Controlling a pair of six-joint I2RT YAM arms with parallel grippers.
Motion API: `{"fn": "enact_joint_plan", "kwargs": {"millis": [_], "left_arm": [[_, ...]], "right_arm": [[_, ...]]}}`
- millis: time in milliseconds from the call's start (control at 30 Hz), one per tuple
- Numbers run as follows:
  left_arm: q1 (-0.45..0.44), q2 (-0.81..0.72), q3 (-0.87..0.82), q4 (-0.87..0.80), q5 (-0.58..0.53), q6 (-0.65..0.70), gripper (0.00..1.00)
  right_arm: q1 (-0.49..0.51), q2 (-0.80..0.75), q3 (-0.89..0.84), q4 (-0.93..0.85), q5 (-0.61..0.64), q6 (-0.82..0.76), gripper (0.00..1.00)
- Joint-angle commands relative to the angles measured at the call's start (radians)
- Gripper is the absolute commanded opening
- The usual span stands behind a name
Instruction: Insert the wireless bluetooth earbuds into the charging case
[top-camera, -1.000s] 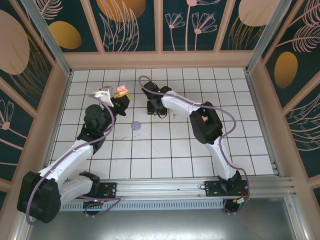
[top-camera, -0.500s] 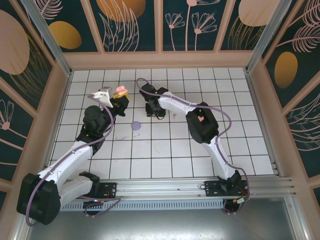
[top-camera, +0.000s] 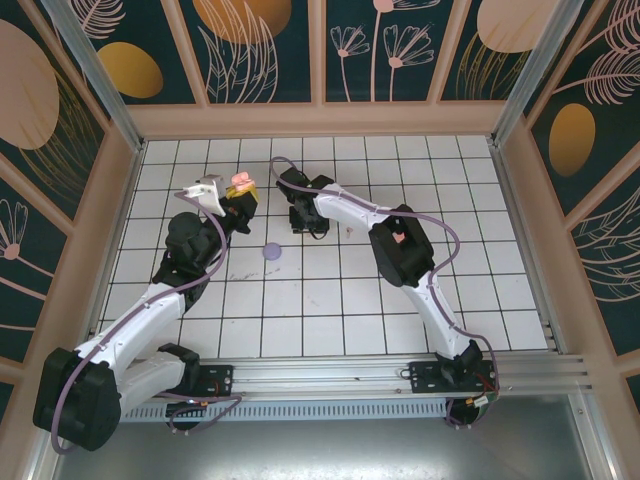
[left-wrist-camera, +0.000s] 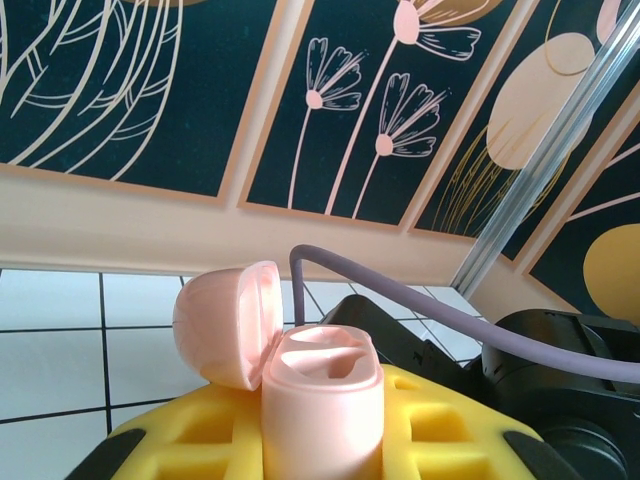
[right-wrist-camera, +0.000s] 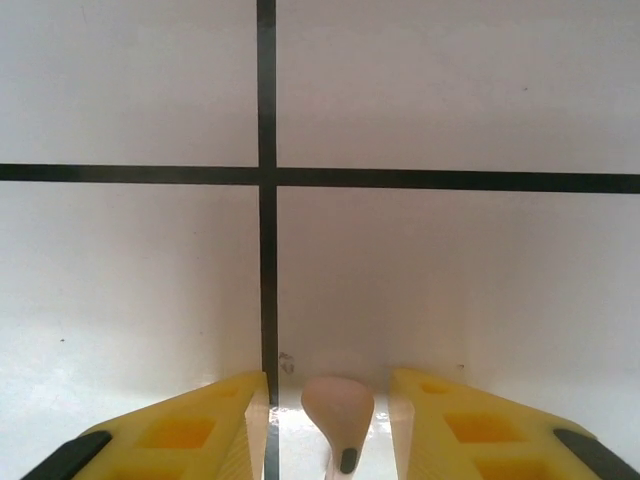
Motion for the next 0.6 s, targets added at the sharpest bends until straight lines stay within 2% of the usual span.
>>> {"fn": "enact_joint_plan", "kwargs": {"millis": [0, 433, 567], "left_arm": [[0.005, -0.019, -0.008, 0.045, 0.001, -0.005, 0.00], [0.005, -0.035, -0.005, 0.014, 0.010, -0.006, 0.00], [0.005, -0.048, -0.005, -0.001, 0.019, 0.006, 0.00]], "right_arm": [[0.007, 0.031, 0.029, -0.033, 0.021, 0.008, 0.36], [0.004, 0.009, 0.011, 0.003, 0.021, -0.006, 0.20], [0.000, -0.027, -0.012, 0.020, 0.034, -0.015, 0.18]]}}
